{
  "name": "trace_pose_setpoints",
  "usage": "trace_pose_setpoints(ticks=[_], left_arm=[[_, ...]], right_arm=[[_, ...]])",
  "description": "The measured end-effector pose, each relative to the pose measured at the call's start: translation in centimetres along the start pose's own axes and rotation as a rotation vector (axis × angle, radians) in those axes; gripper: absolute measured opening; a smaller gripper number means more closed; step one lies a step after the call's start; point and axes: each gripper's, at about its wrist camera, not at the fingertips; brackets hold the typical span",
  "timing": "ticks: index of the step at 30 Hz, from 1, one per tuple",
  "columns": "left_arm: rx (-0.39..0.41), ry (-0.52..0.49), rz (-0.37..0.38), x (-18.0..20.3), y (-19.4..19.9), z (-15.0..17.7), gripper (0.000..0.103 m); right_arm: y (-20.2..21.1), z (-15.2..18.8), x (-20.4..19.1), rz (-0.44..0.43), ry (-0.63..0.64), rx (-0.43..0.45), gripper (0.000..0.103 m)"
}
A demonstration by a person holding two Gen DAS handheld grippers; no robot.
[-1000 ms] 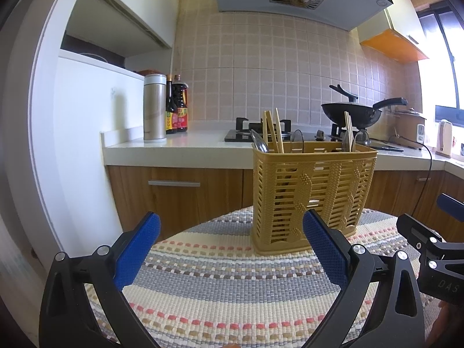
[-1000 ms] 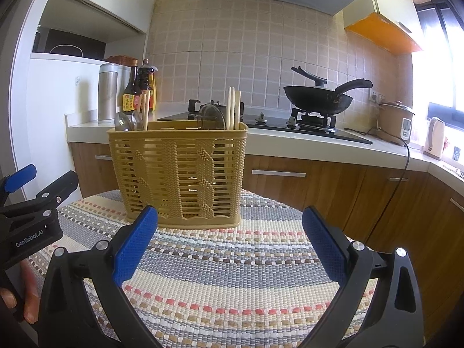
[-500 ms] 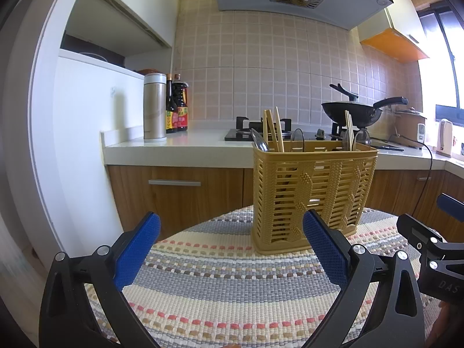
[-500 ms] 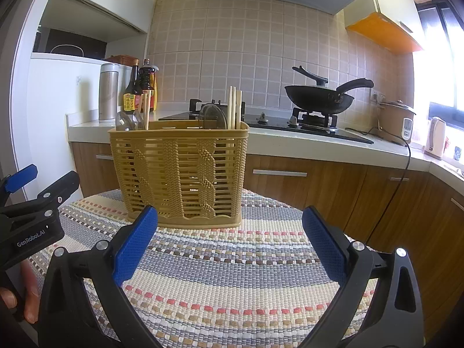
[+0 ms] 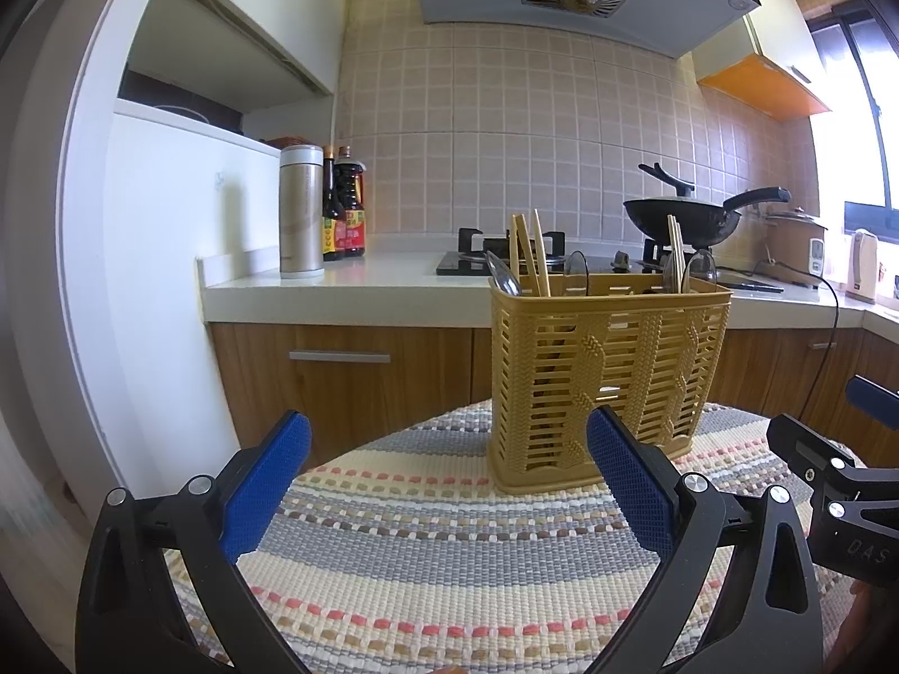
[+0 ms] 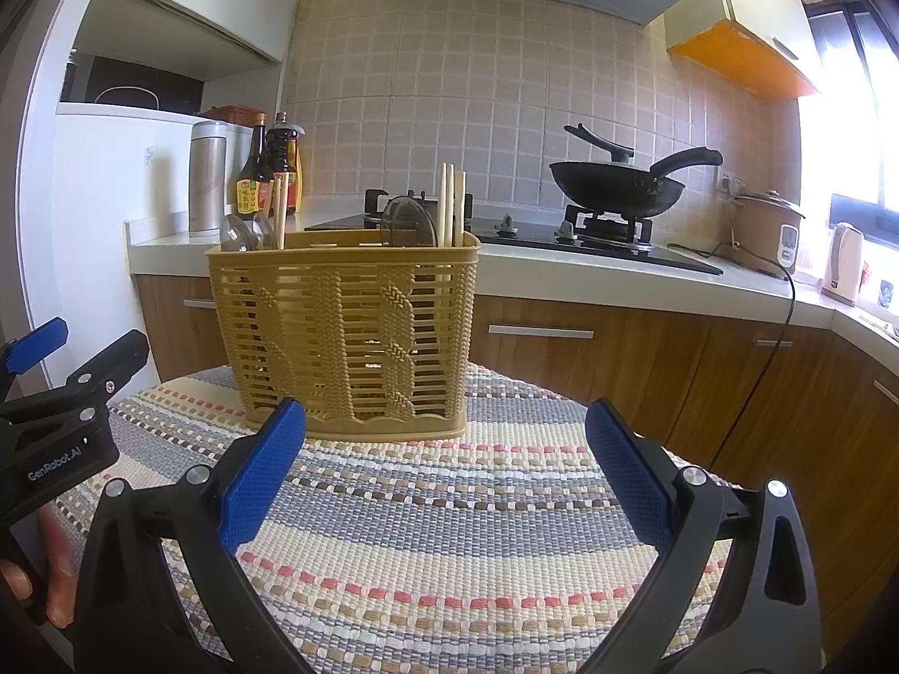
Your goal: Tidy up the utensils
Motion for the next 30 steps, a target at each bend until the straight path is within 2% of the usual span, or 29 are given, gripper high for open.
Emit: trace_pose_setpoints(ticks=[30], left_arm=[[0.005, -0.020, 0.002, 0.23, 0.16, -0.09, 0.095]], right_arm=[[-0.48, 0.15, -0.12, 0.005, 0.011, -0.015, 0.095]])
Point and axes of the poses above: each gripper's, at about its wrist camera, not at the fingertips, and y roughly against the way its jaws point, x to its right, z to its underside, and after that the axes turned 12 degrees about -y, right-handed
